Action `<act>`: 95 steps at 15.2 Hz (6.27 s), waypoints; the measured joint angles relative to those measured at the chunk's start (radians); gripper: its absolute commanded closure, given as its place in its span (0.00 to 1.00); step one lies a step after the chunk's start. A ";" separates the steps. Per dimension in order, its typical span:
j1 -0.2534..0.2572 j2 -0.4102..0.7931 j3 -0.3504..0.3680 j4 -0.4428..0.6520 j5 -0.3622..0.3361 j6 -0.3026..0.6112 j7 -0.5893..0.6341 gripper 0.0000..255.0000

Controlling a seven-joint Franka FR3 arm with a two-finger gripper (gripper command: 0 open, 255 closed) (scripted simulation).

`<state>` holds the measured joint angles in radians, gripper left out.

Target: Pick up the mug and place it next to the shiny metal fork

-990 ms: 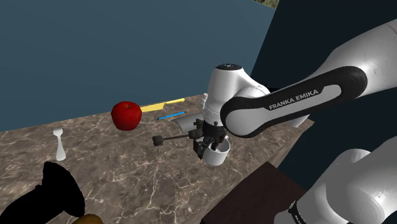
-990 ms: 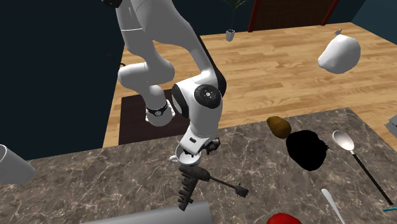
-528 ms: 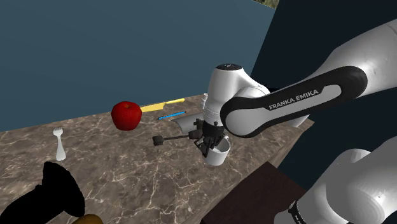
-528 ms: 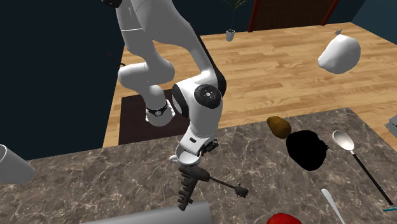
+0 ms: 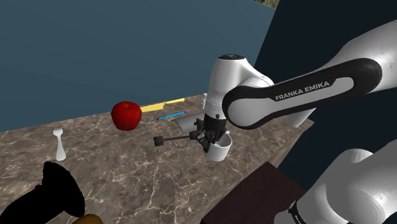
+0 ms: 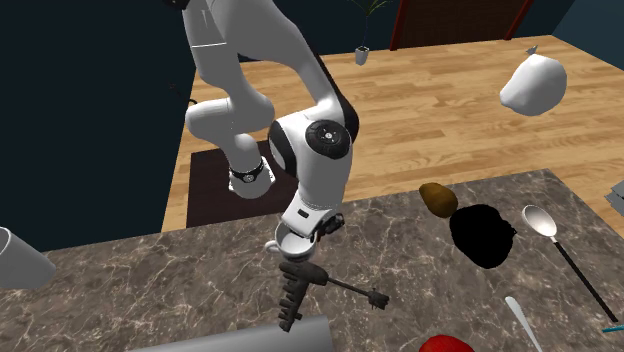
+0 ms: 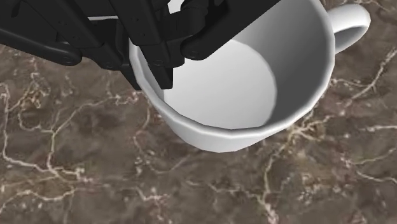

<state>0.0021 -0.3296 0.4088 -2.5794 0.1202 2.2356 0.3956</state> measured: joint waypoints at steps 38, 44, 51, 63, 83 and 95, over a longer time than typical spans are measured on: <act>0.028 0.447 0.105 0.805 -0.210 -0.400 0.253 1.00; 0.142 0.752 0.105 1.193 -0.350 -0.522 0.347 1.00; 0.327 1.089 0.059 1.722 -0.458 -0.719 0.362 1.00; 0.285 1.067 0.064 1.527 -0.457 -0.549 0.387 1.00; 0.259 1.095 0.056 1.375 -0.477 -0.380 0.413 0.00; 0.276 1.081 0.062 1.473 -0.465 -0.490 0.399 0.00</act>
<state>0.2782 0.7518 0.4712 -1.1066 -0.3452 1.7460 0.7943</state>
